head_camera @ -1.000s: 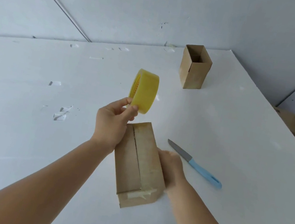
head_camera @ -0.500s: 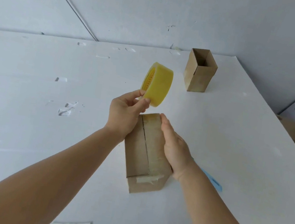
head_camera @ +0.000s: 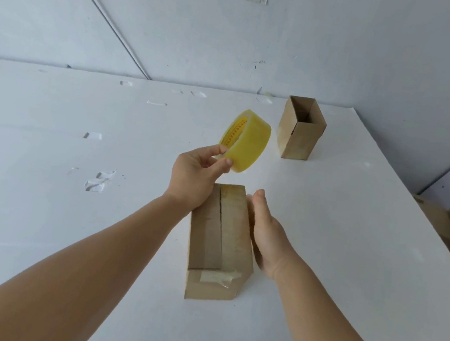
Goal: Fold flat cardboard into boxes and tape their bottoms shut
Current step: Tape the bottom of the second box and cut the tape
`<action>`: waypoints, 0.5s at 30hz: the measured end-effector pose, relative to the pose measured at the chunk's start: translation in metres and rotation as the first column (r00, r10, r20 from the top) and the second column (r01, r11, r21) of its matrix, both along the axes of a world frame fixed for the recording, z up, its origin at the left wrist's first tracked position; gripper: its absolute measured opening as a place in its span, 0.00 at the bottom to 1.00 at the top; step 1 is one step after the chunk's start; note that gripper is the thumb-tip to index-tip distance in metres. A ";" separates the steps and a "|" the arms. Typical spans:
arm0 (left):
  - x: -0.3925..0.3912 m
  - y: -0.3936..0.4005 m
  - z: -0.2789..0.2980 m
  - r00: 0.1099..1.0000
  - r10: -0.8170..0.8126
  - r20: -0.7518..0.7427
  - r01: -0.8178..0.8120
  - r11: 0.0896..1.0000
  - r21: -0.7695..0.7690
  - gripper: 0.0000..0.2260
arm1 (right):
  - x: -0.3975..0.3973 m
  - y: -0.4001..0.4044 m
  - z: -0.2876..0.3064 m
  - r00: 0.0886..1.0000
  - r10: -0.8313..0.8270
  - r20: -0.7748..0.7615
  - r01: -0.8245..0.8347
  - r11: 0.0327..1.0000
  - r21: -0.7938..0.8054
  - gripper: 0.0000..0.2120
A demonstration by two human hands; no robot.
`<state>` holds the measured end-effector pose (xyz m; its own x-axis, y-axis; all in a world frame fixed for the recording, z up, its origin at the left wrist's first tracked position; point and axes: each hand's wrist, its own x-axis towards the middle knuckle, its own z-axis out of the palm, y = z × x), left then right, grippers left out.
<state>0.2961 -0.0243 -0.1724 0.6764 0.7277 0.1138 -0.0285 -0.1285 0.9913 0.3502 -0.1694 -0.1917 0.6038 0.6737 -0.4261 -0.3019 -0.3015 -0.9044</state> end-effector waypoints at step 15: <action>-0.061 -0.011 0.049 0.891 -0.406 -0.203 0.361 0.905 -0.224 0.09 | 0.027 -0.022 0.064 0.993 -0.048 0.106 -0.003 0.898 0.441 0.35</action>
<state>0.2356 -0.0357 -0.1237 0.8968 0.3988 -0.1915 0.2000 0.0207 0.9796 0.3774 -0.1910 -0.1275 0.6471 0.7622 -0.0186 -0.1933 0.1405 -0.9710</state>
